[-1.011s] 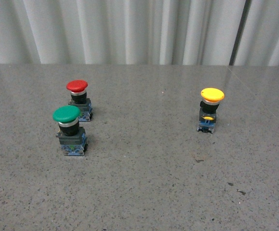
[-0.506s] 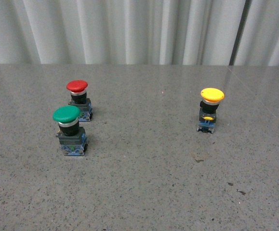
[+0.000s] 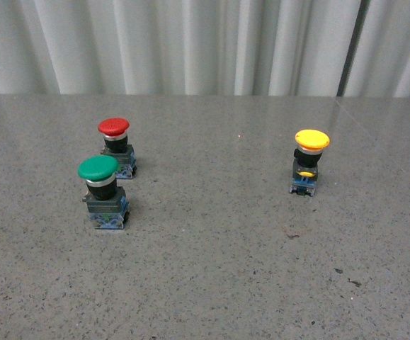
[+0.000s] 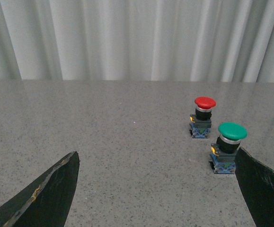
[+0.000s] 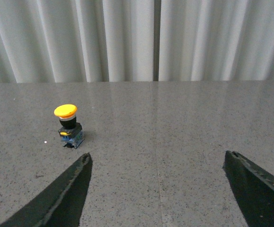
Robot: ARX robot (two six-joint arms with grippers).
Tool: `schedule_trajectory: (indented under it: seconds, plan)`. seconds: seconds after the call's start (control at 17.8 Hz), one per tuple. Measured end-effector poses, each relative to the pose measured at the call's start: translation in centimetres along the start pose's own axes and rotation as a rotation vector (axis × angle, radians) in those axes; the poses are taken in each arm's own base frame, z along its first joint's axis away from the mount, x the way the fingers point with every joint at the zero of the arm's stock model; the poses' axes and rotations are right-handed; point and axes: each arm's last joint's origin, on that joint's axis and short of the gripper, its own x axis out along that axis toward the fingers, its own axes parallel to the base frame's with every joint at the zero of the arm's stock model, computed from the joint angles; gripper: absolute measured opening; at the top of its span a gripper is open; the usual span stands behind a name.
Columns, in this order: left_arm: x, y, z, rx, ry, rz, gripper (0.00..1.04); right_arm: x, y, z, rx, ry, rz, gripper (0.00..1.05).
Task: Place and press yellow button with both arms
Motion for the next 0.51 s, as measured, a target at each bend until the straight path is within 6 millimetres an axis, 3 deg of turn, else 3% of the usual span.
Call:
schedule_trajectory:
  seconds: [0.11,0.51]
  plan:
    - [0.0,0.0,0.0,0.0,0.0,0.0,0.98,0.0,0.0,0.0,0.0,0.0,0.0,1.0]
    - [0.0,0.0,0.0,0.0,0.0,0.0,0.98,0.0,0.0,0.0,0.0,0.0,0.0,0.98]
